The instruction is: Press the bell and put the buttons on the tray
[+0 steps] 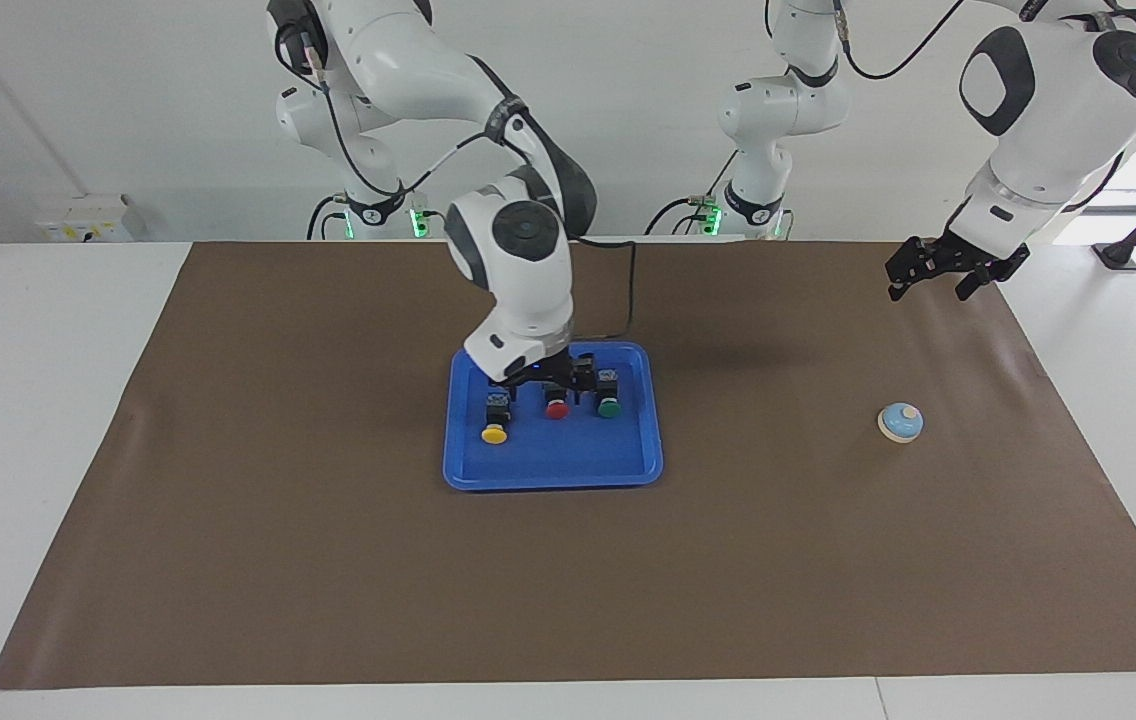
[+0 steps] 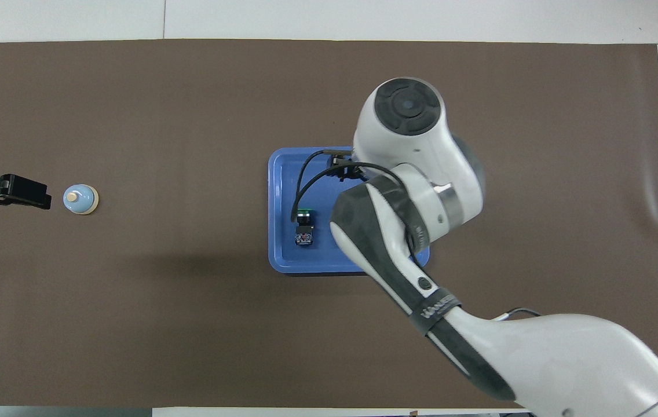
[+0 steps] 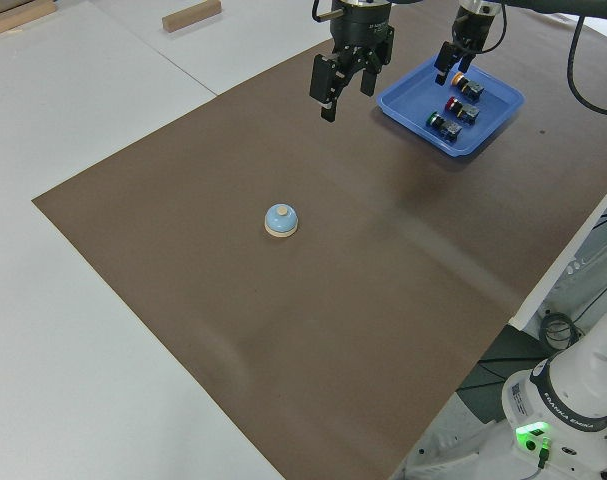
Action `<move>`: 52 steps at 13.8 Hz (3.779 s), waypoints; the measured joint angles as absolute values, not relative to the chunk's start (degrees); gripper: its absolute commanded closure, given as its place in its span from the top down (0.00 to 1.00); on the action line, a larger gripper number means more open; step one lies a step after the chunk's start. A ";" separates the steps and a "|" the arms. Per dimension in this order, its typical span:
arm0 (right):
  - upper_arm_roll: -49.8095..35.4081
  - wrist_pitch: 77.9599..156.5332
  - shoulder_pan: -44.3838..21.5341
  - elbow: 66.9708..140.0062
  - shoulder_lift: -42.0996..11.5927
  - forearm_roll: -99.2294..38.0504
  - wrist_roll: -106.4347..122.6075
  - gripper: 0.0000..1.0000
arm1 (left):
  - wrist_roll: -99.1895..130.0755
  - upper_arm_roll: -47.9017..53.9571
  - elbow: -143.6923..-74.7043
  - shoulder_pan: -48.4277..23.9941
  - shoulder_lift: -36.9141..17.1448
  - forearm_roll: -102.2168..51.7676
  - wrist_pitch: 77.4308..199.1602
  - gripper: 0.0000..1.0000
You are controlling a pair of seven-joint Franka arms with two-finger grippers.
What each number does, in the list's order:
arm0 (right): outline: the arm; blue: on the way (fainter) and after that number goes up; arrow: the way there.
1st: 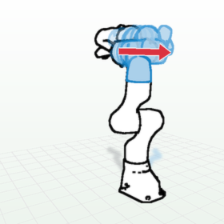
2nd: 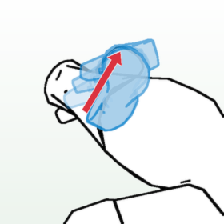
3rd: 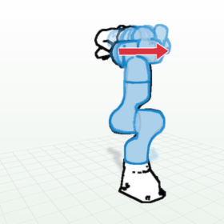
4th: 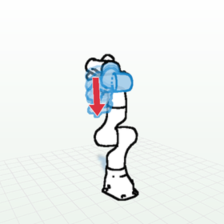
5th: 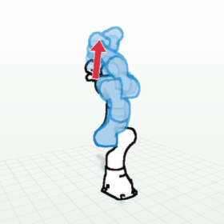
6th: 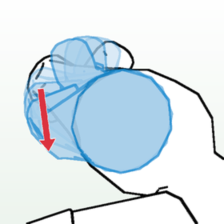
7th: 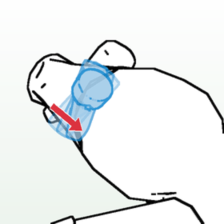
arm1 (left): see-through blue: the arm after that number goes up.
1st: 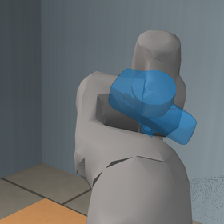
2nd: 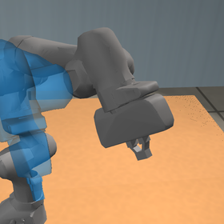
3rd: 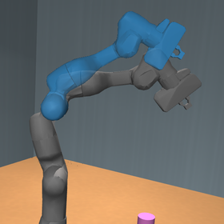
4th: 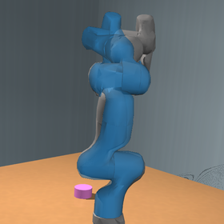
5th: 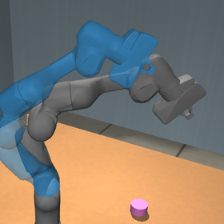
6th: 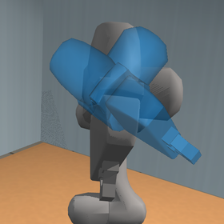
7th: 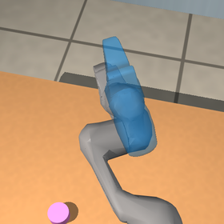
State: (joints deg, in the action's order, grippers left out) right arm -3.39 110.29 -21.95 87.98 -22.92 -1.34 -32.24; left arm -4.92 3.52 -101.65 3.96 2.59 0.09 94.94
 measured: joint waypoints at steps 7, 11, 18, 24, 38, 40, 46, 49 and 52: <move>-3.35 102.55 -6.71 88.06 -17.21 -1.40 -14.15 1.00 | -4.92 3.52 -101.65 3.96 2.59 0.09 94.95 1.00; -3.36 97.17 -2.26 87.95 -13.75 -1.40 -6.90 1.00 | -4.92 3.52 -101.65 3.96 2.59 0.09 94.95 1.00; -3.38 83.31 0.93 88.10 -1.50 -0.73 -3.42 1.00 | -4.92 3.52 -101.65 3.96 2.59 0.09 94.95 1.00; -3.39 81.01 1.12 89.57 1.50 1.18 -2.70 1.00 | -4.92 3.52 -101.65 3.96 2.59 0.09 94.95 1.00; -3.82 81.18 2.74 91.65 3.42 0.25 -2.57 1.00 | -4.92 3.52 -101.65 3.96 2.59 0.09 94.95 1.00; -3.82 81.18 2.78 91.65 3.42 0.23 -2.57 1.00 | -4.92 3.52 -101.65 3.96 2.59 0.09 94.95 1.00; -3.96 81.13 2.73 91.65 3.57 0.19 -2.57 1.00 | -4.92 3.52 -101.65 3.96 2.59 0.09 94.95 1.00; -3.92 81.13 2.91 91.65 3.59 0.19 -2.57 1.00 | -4.92 3.52 -101.65 3.96 2.59 0.09 94.95 1.00; -3.92 81.13 2.92 91.65 3.60 0.19 -2.57 1.00 | -4.92 3.52 -101.65 3.96 2.59 0.09 94.95 1.00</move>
State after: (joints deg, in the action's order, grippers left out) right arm -3.92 81.13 2.92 91.65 3.60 0.19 -2.57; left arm -4.92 3.52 -101.65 3.96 2.59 0.09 94.95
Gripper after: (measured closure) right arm 0.000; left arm 0.000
